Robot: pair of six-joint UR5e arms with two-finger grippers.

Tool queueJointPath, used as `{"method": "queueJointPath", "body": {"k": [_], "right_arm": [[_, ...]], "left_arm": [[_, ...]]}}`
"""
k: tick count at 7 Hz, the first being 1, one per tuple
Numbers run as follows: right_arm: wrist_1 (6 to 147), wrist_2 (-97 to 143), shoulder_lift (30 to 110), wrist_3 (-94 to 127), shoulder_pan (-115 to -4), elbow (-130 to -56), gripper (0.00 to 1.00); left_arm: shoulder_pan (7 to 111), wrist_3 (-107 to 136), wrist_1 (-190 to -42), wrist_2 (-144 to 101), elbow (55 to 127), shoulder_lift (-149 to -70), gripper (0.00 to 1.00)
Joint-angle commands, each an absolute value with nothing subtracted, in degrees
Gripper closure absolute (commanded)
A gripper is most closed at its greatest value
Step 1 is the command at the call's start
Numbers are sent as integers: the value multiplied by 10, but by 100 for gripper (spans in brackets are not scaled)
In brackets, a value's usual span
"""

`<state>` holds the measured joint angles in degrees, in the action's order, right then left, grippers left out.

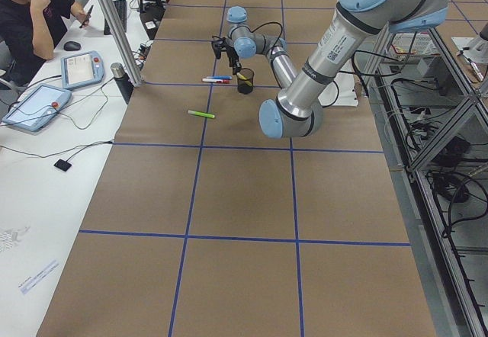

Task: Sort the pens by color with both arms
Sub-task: 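Move the left gripper over the yellow highlighter in the cup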

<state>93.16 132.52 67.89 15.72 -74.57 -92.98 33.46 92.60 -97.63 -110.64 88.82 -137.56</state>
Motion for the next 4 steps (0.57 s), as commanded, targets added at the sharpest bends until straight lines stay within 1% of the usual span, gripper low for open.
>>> {"method": "queueJointPath", "body": {"k": [1, 3, 4], "right_arm": [[933, 1325, 680, 156, -744, -932, 1], [933, 1325, 679, 157, -740, -931, 1], [933, 1325, 679, 157, -738, -931, 1]], "left_arm": [[329, 923, -974, -1082, 882, -1383, 43], [329, 920, -964, -1081, 888, -1380, 43], [329, 919, -938, -1081, 902, -1384, 43]]}}
